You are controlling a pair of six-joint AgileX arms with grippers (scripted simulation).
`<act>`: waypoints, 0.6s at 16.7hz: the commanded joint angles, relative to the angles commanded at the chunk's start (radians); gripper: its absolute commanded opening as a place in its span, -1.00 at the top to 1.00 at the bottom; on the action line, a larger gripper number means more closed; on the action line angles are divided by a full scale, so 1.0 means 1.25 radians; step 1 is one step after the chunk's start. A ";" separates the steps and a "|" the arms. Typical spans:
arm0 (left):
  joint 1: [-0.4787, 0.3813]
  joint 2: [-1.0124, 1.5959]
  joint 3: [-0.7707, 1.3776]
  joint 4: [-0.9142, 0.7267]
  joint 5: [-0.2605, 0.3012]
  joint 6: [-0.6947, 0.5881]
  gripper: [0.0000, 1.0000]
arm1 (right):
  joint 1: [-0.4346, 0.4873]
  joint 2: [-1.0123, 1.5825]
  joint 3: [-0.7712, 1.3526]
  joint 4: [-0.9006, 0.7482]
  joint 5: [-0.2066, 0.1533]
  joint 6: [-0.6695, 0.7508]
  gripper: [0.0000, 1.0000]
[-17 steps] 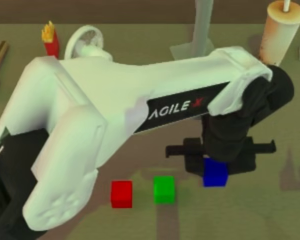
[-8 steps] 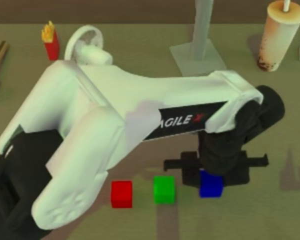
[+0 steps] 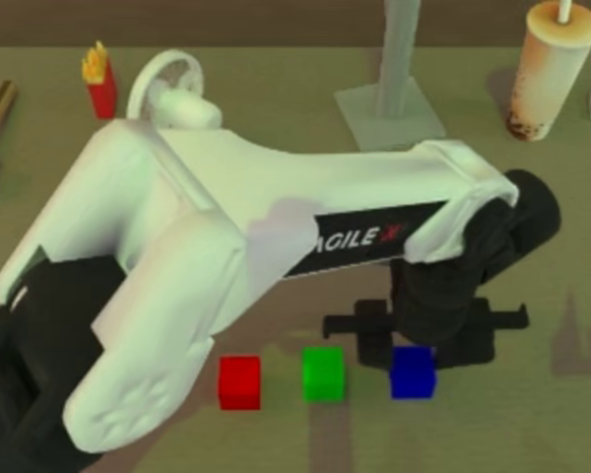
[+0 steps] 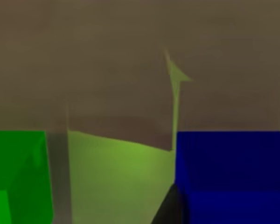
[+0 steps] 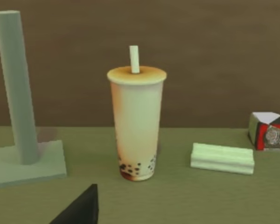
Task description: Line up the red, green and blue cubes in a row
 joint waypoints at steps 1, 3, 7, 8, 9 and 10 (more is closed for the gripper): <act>0.000 0.000 0.000 0.000 0.000 0.000 -0.51 | 0.000 0.000 0.000 0.000 0.000 0.000 -1.00; 0.000 0.000 0.000 0.000 0.000 0.000 -0.81 | 0.000 0.000 0.000 0.000 0.000 0.000 -1.00; 0.000 0.000 0.000 0.000 0.000 0.000 -1.00 | 0.000 0.000 0.000 0.000 0.000 0.000 -1.00; 0.000 0.000 0.000 0.000 0.000 0.000 -1.00 | 0.000 0.000 0.000 0.000 0.000 0.000 -1.00; 0.000 0.000 0.000 0.000 0.000 0.000 -1.00 | 0.000 0.000 0.000 0.000 0.000 0.000 -1.00; 0.000 0.000 0.000 0.000 0.000 0.000 -1.00 | 0.000 0.000 0.000 0.000 0.000 0.000 -1.00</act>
